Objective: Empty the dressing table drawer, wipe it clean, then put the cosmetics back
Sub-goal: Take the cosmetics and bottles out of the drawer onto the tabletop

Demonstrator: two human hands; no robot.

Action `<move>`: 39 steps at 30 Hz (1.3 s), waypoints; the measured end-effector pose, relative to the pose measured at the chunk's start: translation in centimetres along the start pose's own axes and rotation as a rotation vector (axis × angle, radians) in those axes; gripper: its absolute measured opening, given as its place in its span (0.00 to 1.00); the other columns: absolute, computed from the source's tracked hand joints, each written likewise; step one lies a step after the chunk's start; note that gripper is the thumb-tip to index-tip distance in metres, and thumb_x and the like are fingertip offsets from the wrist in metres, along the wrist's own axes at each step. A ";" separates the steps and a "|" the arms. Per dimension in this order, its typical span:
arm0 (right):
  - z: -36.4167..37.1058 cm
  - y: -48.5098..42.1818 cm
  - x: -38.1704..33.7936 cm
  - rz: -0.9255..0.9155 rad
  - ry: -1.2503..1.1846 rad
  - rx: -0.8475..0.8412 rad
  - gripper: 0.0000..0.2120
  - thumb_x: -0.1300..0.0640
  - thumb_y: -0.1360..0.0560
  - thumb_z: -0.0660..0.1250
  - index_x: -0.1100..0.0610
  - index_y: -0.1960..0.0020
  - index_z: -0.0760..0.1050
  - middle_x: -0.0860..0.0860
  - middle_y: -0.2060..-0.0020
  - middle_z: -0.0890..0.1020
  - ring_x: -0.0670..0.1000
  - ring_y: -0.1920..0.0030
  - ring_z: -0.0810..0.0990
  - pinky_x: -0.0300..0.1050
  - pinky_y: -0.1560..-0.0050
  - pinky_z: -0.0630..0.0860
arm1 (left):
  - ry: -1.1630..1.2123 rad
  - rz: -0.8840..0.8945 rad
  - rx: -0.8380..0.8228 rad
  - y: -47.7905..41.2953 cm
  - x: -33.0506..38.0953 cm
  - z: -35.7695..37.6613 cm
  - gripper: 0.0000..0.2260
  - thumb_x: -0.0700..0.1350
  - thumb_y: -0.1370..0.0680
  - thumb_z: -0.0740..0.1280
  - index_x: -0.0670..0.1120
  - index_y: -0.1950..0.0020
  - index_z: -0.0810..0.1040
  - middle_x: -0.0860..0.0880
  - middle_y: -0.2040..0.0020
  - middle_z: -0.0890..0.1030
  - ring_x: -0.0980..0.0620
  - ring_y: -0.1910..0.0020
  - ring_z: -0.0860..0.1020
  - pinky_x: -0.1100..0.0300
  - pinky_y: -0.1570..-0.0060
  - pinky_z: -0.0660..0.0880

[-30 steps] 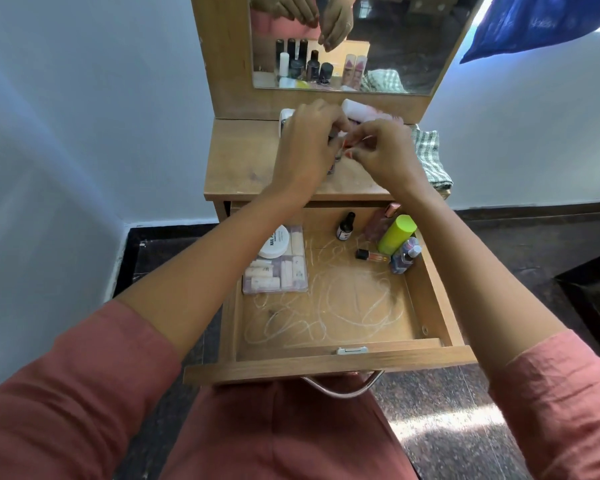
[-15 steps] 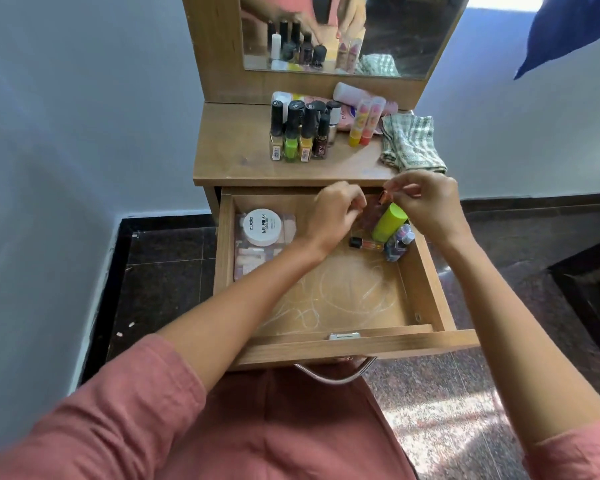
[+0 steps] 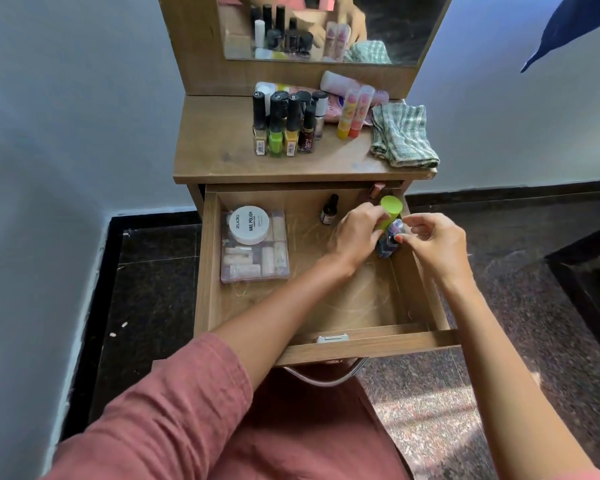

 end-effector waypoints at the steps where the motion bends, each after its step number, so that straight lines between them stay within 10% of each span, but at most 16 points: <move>1: 0.1 0.1 0.0 0.002 0.001 -0.013 0.13 0.67 0.32 0.72 0.64 0.48 0.78 0.61 0.50 0.80 0.49 0.56 0.77 0.35 0.52 0.71 | -0.005 0.007 -0.007 0.0 0.0 0.3 0.11 0.34 0.26 0.66 0.39 0.44 0.78 0.40 0.49 0.79 0.41 0.48 0.78 0.49 0.49 0.75; 13: 0.4 0.4 -0.4 -0.051 0.056 -0.021 0.10 0.70 0.31 0.68 0.64 0.50 0.80 0.60 0.53 0.81 0.47 0.57 0.75 0.16 0.60 0.65 | -0.106 0.074 -0.090 -0.4 0.6 1.6 0.15 0.32 0.25 0.62 0.44 0.40 0.76 0.42 0.44 0.77 0.41 0.45 0.77 0.49 0.49 0.76; 30: 1.0 0.3 -0.1 -0.056 0.112 -0.019 0.10 0.69 0.30 0.67 0.63 0.50 0.79 0.60 0.51 0.80 0.55 0.52 0.78 0.43 0.48 0.74 | 0.076 -0.022 -0.080 -0.8 -2.5 1.6 0.15 0.27 0.28 0.59 0.39 0.47 0.76 0.40 0.50 0.82 0.42 0.51 0.80 0.47 0.50 0.77; 39: 1.0 0.3 0.0 -0.047 0.116 -0.030 0.10 0.69 0.31 0.68 0.63 0.51 0.79 0.61 0.53 0.80 0.57 0.52 0.78 0.46 0.49 0.74 | -0.282 -0.070 -0.156 -0.3 -4.6 2.5 0.11 0.36 0.23 0.57 0.39 0.46 0.76 0.37 0.46 0.77 0.39 0.46 0.76 0.49 0.53 0.72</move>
Point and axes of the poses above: each hand's wrist, its own y-axis away from the middle knuckle, its own z-axis out of the palm, x = y × z, the point moved 6 cm from there along -y, towards the middle knuckle
